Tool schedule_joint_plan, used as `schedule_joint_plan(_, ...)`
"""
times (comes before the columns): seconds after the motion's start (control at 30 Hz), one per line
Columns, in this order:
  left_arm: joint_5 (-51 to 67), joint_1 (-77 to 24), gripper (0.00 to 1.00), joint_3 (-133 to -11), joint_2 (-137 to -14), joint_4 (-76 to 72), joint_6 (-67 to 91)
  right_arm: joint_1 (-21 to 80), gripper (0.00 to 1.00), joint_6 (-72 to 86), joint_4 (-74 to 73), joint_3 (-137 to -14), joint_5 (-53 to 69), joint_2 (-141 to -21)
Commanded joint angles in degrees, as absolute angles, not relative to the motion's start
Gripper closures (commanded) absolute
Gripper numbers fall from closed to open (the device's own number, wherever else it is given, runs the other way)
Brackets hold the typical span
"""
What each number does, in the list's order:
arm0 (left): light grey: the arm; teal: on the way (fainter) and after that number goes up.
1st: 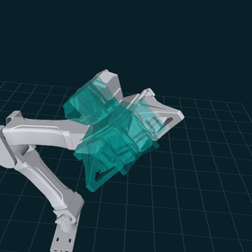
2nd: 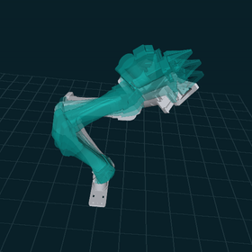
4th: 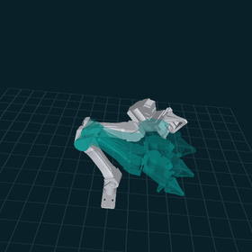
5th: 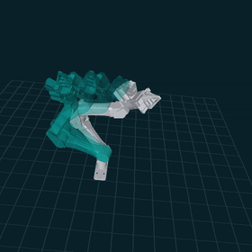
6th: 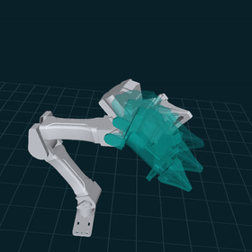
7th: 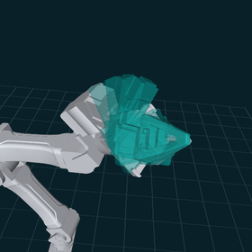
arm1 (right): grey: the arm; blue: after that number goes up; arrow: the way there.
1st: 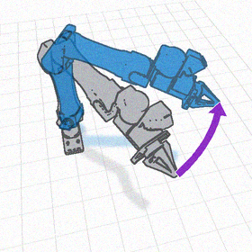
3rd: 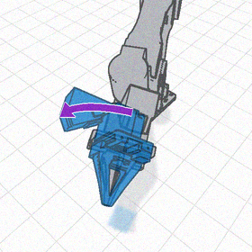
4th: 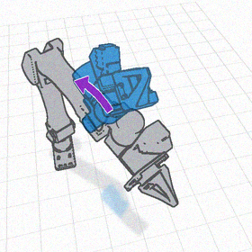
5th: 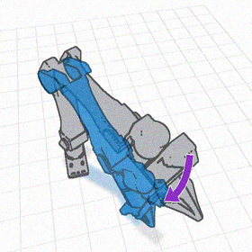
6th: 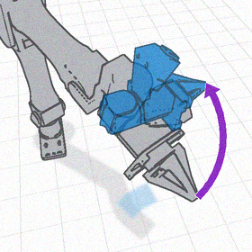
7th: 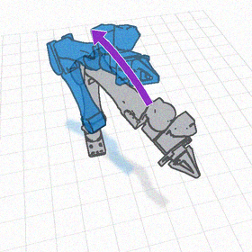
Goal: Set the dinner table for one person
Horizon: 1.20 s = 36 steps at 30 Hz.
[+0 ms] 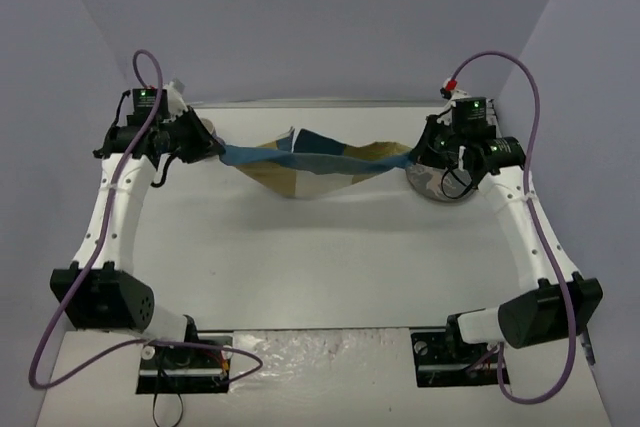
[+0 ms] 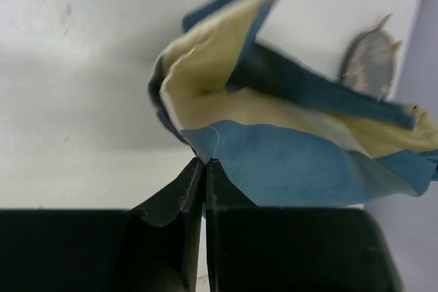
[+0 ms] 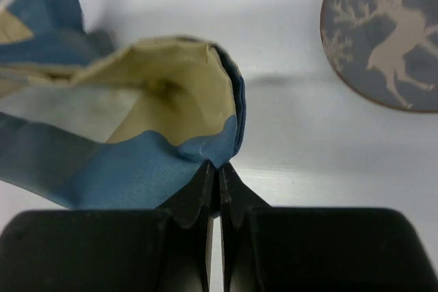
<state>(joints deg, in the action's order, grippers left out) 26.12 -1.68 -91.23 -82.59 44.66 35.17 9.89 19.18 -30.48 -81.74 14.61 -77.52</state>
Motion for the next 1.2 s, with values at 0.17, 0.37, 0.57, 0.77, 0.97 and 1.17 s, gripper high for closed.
schedule_joint_plan(0.17, 24.61, -1.49, 1.0, -76.41, -74.29, 47.05, 31.82, 13.97, 1.0, 17.96, -32.87, -67.23, 16.15, -71.83)
schedule_joint_plan(0.37, 25.55, -1.58, 1.0, -87.56, -74.75, 48.48, 32.03, 15.47, 1.0, 18.57, -34.39, -82.15, 16.0, -74.17)
schedule_joint_plan(0.57, 25.16, -1.49, 1.0, -107.23, -78.68, 52.36, 31.82, 16.08, 1.0, 19.69, -35.12, -95.8, 14.93, -77.79)
schedule_joint_plan(0.77, 19.7, -1.37, 1.0, -116.65, -81.11, 51.37, 32.04, 15.82, 1.0, 18.92, -35.32, -103.84, 12.37, -82.23)
schedule_joint_plan(0.97, 19.18, -1.25, 1.0, -121.3, -89.27, 48.64, 31.47, 15.32, 1.0, 16.62, -33.91, -110.04, 8.41, -89.39)
schedule_joint_plan(1.17, 21.98, -1.23, 1.0, -130.86, -98.7, 47.85, 30.71, 14.5, 1.0, 15.59, -31.95, -117.22, 5.46, -94.79)
